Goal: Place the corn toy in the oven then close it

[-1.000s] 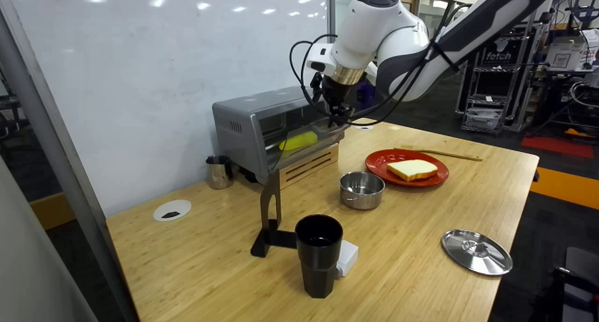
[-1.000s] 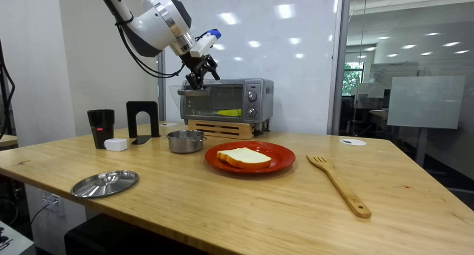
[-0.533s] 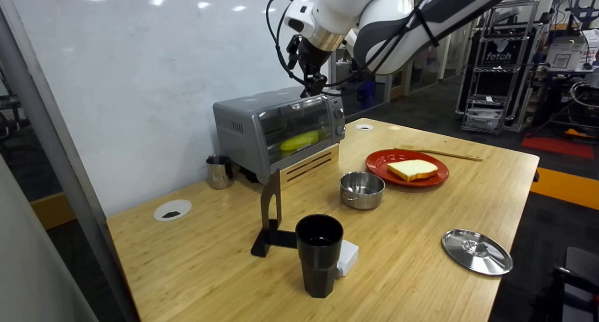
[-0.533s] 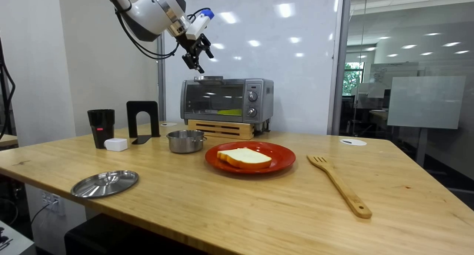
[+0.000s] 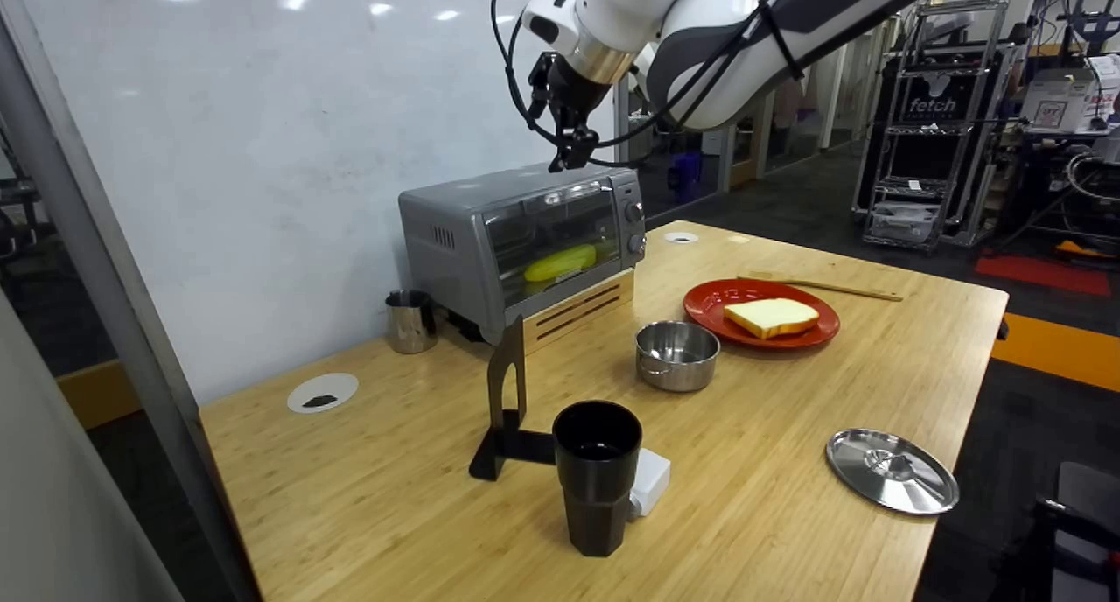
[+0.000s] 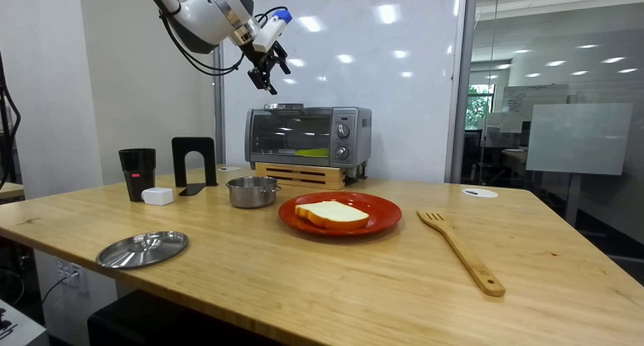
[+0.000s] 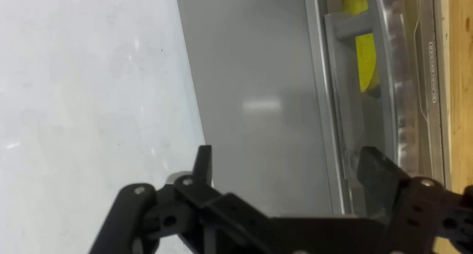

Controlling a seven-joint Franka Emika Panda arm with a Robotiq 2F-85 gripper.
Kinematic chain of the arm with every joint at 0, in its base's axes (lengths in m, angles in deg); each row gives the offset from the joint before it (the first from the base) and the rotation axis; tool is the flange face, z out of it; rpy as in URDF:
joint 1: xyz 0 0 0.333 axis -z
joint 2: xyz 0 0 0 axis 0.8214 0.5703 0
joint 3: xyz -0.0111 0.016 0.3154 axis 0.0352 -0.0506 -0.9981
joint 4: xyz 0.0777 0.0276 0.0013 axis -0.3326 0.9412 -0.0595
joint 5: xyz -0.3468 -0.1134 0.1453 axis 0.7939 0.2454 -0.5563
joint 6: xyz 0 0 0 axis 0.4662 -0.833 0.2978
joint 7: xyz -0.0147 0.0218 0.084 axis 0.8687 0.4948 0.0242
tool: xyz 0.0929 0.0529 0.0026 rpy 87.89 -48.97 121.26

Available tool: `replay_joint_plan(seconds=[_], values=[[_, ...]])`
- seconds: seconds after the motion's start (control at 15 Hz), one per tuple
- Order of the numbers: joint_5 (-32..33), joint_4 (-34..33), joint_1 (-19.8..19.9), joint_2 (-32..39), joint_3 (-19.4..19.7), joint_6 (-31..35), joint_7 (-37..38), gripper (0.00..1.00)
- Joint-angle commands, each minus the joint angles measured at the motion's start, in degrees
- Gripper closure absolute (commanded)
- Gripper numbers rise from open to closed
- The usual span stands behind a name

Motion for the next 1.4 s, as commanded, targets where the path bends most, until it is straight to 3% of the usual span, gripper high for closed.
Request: replay_joint_plan(seconds=[0.0, 0.4, 0.87, 1.33], values=[[-4.6, 2.4, -1.2, -3.0, 0.3, -2.9, 2.7, 0.00], [-7.8, 11.9, -3.9, -11.8, 0.1, -12.2, 12.0, 0.00], [-5.0, 26.0, -5.9, -22.6, 0.3, -20.6, 22.4, 0.00], [-13.2, 38.5, -5.3, -30.7, 0.3, -17.9, 29.4, 0.00]])
